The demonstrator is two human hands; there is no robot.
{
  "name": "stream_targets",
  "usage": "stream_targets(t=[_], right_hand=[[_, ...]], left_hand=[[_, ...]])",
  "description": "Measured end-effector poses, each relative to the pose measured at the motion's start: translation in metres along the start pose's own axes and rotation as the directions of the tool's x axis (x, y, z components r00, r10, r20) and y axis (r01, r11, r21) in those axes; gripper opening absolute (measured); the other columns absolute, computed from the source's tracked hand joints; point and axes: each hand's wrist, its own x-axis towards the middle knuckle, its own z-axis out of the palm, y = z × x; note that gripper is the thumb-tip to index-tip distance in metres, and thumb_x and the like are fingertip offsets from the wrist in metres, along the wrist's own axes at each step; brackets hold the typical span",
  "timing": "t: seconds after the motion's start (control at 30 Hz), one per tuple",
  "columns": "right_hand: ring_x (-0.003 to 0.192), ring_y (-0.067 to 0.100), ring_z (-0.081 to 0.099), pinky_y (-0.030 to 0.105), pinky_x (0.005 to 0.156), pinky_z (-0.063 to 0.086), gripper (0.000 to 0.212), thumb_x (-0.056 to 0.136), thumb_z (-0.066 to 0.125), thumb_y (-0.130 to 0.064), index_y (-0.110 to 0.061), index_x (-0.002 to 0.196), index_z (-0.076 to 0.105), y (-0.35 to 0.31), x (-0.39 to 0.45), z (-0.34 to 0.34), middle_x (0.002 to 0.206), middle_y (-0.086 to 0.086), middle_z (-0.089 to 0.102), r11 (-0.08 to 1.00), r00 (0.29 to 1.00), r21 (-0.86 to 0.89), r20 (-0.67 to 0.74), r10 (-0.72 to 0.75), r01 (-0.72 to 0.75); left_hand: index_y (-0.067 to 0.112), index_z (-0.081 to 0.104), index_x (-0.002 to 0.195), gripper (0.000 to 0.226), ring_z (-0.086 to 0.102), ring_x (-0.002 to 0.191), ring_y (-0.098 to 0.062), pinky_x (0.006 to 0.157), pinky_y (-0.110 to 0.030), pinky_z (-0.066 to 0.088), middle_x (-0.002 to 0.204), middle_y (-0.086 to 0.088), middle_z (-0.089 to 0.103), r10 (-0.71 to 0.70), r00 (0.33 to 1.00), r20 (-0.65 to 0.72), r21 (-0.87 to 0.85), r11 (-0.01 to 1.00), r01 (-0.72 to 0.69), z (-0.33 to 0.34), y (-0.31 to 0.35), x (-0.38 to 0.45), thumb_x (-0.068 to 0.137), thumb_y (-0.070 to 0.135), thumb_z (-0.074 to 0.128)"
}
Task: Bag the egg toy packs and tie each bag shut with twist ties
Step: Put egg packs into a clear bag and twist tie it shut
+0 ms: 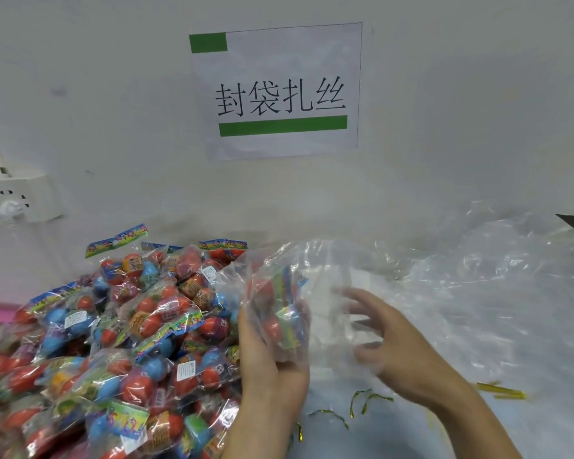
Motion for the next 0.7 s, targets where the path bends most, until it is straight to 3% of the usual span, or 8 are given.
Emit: stream_targets(t=[0.07,0.13,0.2,0.3,0.37,0.43,0.6,0.7], right_hand=[[0.106,-0.011,0.058,0.016,0.080,0.052,0.082,0.073,0.085,-0.006,-0.050,0.134,0.053,-0.003,0.003,0.016,0.127,-0.020,0.060,0.999,0.999,0.028,0.003,-0.036,0.036],[0.109,-0.006,0.061,0.014,0.082,0.051,0.073,0.078,0.083,-0.006,-0.044,0.134,0.056,-0.006,0.006,0.025,0.123,-0.021,0.066,0.994,0.992,0.065,-0.094,-0.084,0.090],[0.103,0.001,0.068,0.017,0.080,0.054,0.061,0.080,0.076,0.004,-0.038,0.123,0.064,-0.007,0.008,0.025,0.108,-0.015,0.074,0.987,0.974,0.092,-0.196,-0.114,0.134],[0.086,0.011,0.074,0.028,0.070,0.061,0.048,0.082,0.071,0.009,-0.034,0.105,0.072,-0.003,0.010,0.022,0.092,-0.003,0.077,0.975,0.956,0.210,-0.294,-0.004,0.069],[0.077,0.019,0.076,0.028,0.062,0.060,0.020,0.087,0.075,-0.011,-0.025,0.102,0.073,-0.001,0.011,0.020,0.088,0.006,0.076,0.932,0.935,0.362,-0.337,0.111,0.020],[0.073,0.021,0.076,0.028,0.059,0.060,0.019,0.089,0.074,-0.028,-0.015,0.103,0.071,0.001,0.012,0.018,0.084,0.009,0.077,0.888,0.923,0.459,-0.332,0.197,-0.025],[0.064,0.022,0.070,0.026,0.058,0.057,0.026,0.095,0.067,-0.020,-0.005,0.117,0.065,0.007,0.013,0.014,0.088,0.017,0.075,0.854,0.921,0.504,-0.256,0.292,-0.130],[0.060,0.018,0.068,0.026,0.058,0.057,0.016,0.095,0.066,-0.017,-0.006,0.108,0.069,0.011,0.013,0.011,0.079,0.011,0.076,0.867,0.928,0.471,-0.222,0.299,-0.166]], left_hand=[[0.014,0.075,0.112,0.041,0.072,0.080,-0.019,0.068,-0.031,0.060,0.103,-0.009,0.074,-0.013,1.000,0.014,0.082,0.997,0.012,0.000,-0.008,0.000,0.100,0.043,0.048],[0.014,0.077,0.099,0.045,0.073,0.073,-0.024,0.057,-0.032,0.059,0.096,-0.013,0.074,-0.011,0.999,-0.035,0.202,0.979,0.018,0.000,-0.015,-0.001,0.099,0.046,0.045],[0.015,0.072,0.115,0.052,0.068,0.088,-0.031,0.064,-0.035,0.055,0.109,-0.018,0.072,0.003,0.999,-0.047,0.325,0.946,0.012,0.000,-0.020,-0.002,0.096,0.055,0.046],[0.014,0.052,0.137,0.056,0.063,0.106,-0.028,0.080,-0.038,0.053,0.128,-0.016,0.064,0.112,0.987,-0.117,0.551,0.834,-0.030,-0.002,-0.025,0.000,0.098,0.055,0.045],[0.023,0.027,0.152,0.064,0.049,0.130,-0.026,0.102,-0.042,0.044,0.149,-0.006,0.044,0.298,0.952,-0.072,0.788,0.602,-0.129,-0.005,-0.025,0.001,0.098,0.051,0.047],[0.035,0.016,0.155,0.069,0.031,0.141,-0.015,0.107,-0.035,0.032,0.160,0.006,0.025,0.437,0.897,0.062,0.868,0.419,-0.265,-0.005,-0.023,-0.001,0.097,0.050,0.050],[0.044,0.047,0.135,0.036,0.054,0.115,-0.007,0.085,-0.025,0.041,0.128,0.012,0.056,0.348,0.920,0.181,0.874,0.373,-0.313,-0.014,-0.013,0.006,0.099,0.046,0.049],[0.033,0.053,0.136,0.038,0.055,0.120,-0.016,0.100,-0.035,0.046,0.126,0.008,0.058,0.311,0.936,0.166,0.904,0.332,-0.271,-0.020,-0.005,0.010,0.100,0.044,0.048]])
